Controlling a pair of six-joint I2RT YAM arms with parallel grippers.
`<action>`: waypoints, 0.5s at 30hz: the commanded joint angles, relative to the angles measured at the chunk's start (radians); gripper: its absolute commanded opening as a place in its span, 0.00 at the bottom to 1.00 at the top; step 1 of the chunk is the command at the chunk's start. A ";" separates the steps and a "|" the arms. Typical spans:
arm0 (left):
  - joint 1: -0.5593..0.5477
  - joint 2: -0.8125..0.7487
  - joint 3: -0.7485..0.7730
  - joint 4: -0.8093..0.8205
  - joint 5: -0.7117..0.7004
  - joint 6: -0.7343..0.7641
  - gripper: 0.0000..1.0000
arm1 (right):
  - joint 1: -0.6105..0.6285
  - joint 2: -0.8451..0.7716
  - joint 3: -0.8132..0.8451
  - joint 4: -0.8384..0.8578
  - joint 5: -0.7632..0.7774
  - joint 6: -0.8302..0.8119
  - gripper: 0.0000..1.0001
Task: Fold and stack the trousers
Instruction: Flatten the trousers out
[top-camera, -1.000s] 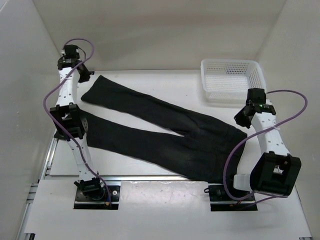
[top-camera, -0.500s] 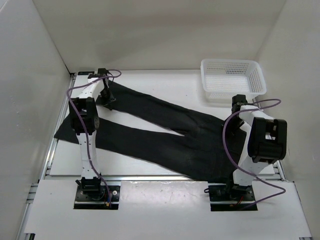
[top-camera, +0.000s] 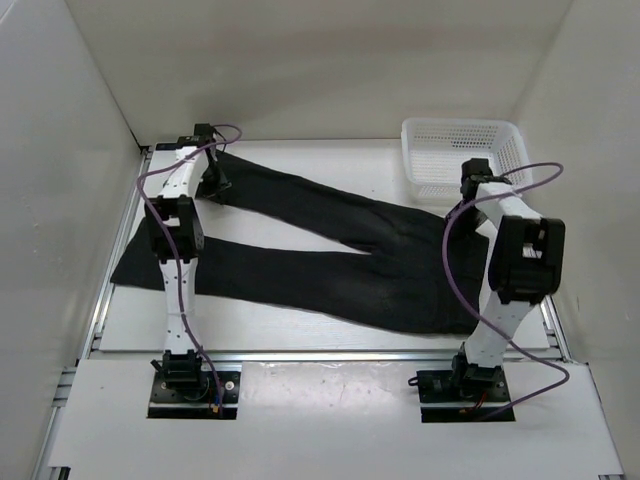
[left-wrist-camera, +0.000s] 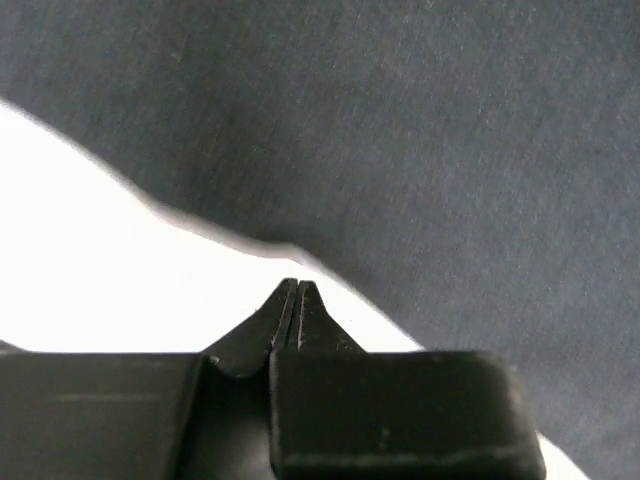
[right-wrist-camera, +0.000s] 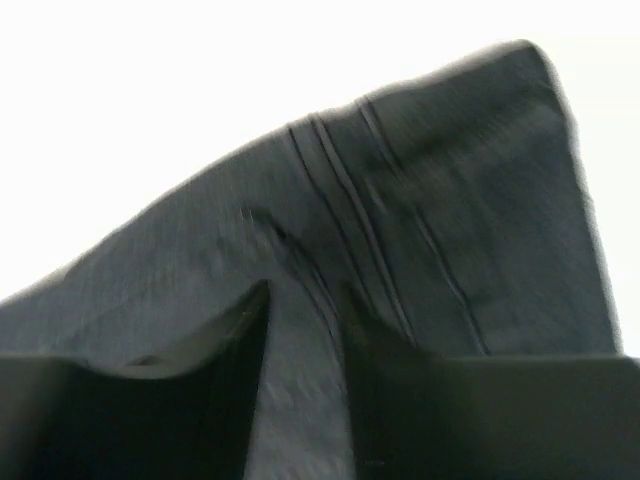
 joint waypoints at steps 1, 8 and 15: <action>0.002 -0.269 -0.201 0.041 -0.022 -0.014 0.10 | 0.016 -0.235 -0.058 -0.006 0.060 -0.040 0.42; 0.094 -0.718 -0.790 0.143 -0.062 -0.152 0.10 | 0.016 -0.619 -0.334 -0.054 0.047 -0.094 0.82; 0.169 -0.850 -1.187 0.210 -0.014 -0.219 0.31 | 0.025 -0.864 -0.571 -0.136 -0.185 -0.051 0.74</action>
